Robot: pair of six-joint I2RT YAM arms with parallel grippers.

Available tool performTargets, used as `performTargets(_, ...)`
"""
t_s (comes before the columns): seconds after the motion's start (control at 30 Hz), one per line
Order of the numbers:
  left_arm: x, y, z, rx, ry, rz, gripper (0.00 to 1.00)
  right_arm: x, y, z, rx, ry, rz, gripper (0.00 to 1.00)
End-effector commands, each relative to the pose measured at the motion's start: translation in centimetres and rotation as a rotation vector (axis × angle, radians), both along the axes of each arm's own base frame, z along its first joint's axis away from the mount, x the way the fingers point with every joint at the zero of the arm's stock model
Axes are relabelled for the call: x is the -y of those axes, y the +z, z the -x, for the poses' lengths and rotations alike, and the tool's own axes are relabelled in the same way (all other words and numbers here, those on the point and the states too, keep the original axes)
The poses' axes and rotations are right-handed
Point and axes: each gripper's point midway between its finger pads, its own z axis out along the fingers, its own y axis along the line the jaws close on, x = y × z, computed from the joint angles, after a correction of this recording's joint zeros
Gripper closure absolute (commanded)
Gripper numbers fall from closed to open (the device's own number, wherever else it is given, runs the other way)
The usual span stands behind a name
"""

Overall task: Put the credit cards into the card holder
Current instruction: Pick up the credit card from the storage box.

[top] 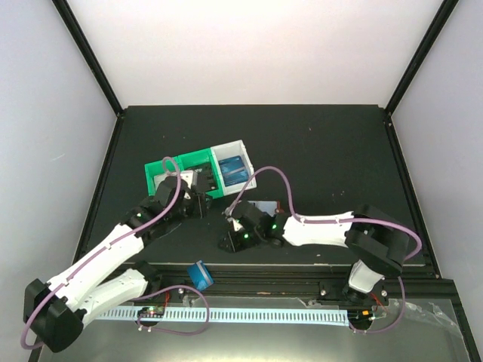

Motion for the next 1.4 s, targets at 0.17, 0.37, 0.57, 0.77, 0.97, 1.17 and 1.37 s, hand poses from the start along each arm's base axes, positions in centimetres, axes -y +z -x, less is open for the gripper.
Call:
performTargets(0.17, -3.5, -6.5, 7.0, -0.351, 0.047, -0.081, 0.52, -3.8, -1.3, 7.3, -0.081, 0.16, 0.008, 0.63)
performTargets(0.37, -4.6, -7.1, 7.4, -0.362, 0.116, -0.079, 0.53, -5.1, -2.5, 8.6, -0.103, 0.178, 0.037, 0.59)
performTargets(0.57, -5.0, -6.7, 6.3, -0.329, 0.153, -0.095, 0.53, -5.5, -3.9, 9.1, -0.13, 0.191, 0.045, 0.57)
performTargets(0.77, -5.2, -6.5, 5.9, -0.314, 0.168, -0.105, 0.53, -5.6, -5.1, 9.1, -0.14, 0.187, 0.068, 0.57)
performTargets(0.97, -5.3, -6.4, 5.7, -0.306, 0.167, -0.109, 0.53, -6.3, -5.4, 9.3, -0.153, 0.205, 0.034, 0.57)
performTargets(1.17, -5.2, -6.2, 5.5, -0.304, 0.162, -0.112, 0.53, -6.8, -5.5, 8.9, -0.162, 0.195, 0.0, 0.58)
performTargets(1.37, -5.2, -6.2, 5.5, -0.301, 0.154, -0.114, 0.53, -7.1, -5.6, 7.9, -0.172, 0.174, -0.029, 0.61)
